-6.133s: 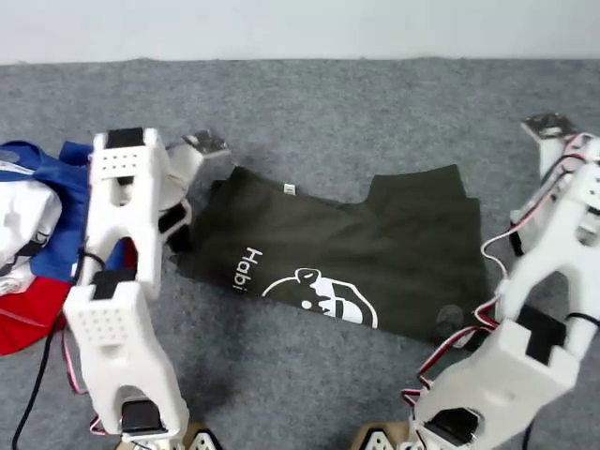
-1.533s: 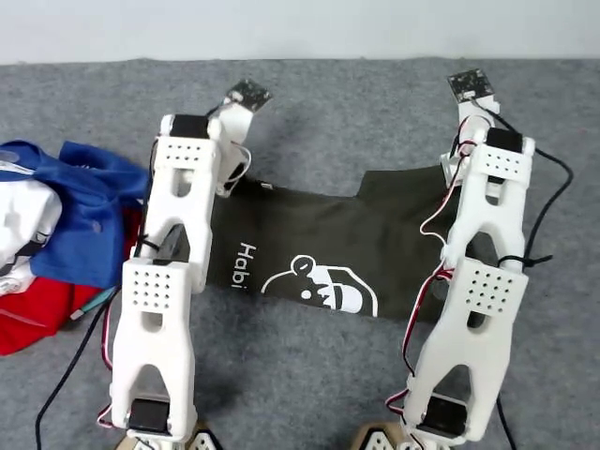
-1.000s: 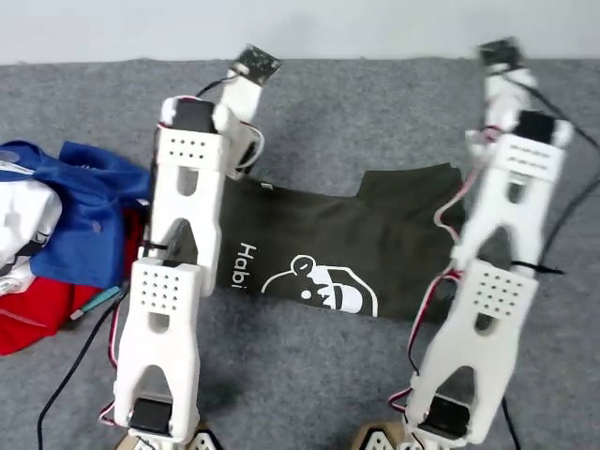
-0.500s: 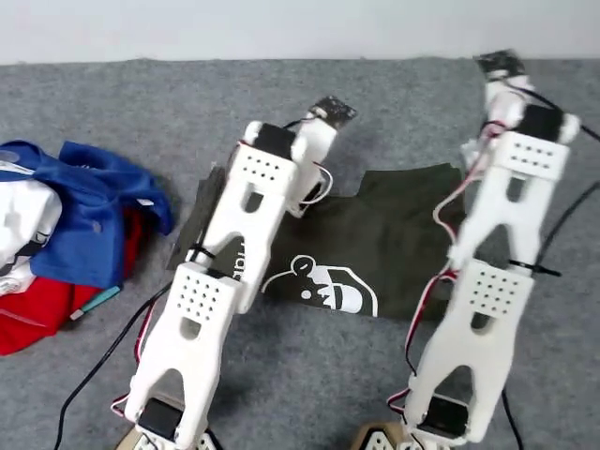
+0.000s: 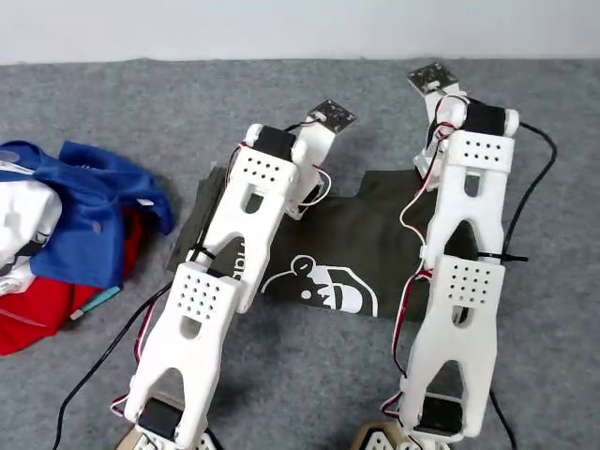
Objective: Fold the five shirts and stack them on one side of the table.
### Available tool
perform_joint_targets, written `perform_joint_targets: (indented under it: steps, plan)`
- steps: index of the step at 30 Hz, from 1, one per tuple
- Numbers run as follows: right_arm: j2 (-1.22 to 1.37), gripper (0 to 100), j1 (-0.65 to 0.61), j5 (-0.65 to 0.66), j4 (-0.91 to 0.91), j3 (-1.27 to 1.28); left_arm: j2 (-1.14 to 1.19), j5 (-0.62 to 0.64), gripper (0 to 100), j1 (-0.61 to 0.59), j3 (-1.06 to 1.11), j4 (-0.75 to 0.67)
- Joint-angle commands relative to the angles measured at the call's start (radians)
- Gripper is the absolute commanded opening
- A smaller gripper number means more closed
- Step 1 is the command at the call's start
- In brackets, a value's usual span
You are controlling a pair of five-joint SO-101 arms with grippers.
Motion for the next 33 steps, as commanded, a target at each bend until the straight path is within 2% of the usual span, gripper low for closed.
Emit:
perform_joint_targets:
  steps: [1,6,8,12,14,17,20,24,27,33]
  plan:
    - [-0.12,43.4,0.061,0.003,0.047,0.02,-0.117,0.008,9,-0.069,-0.004,0.023]
    - [-0.343,43.4,0.094,0.005,0.047,0.167,-0.33,0.009,9,-0.189,0.079,0.023]
    - [-0.461,43.4,0.113,0.006,0.047,0.316,-0.459,0.009,10,-0.222,0.243,0.023]
    - [-0.702,43.4,0.14,0.025,0.047,0.744,-0.71,0.002,10,-0.264,0.707,0.02]
    - [-0.803,43.4,0.14,0.077,0.044,0.951,-0.804,-0.041,12,-0.288,0.895,0.011]
    - [-0.908,43.4,0.131,0.118,0.039,1.217,-0.868,-0.115,16,-0.325,1.067,0.005]
    - [-0.955,43.4,0.124,0.117,0.025,1.386,-0.872,-0.12,16,-0.364,1.153,0.0]
    - [-0.969,43.4,0.125,0.069,-0.061,1.498,-0.87,-0.12,17,-0.431,1.199,-0.097]
    - [-0.969,43.4,0.124,0.038,-0.13,1.553,-0.87,-0.12,17,-0.46,1.241,-0.19]
    - [-0.977,43.4,0.097,-0.009,-0.157,1.571,-0.87,-0.115,20,-0.457,1.267,-0.256]
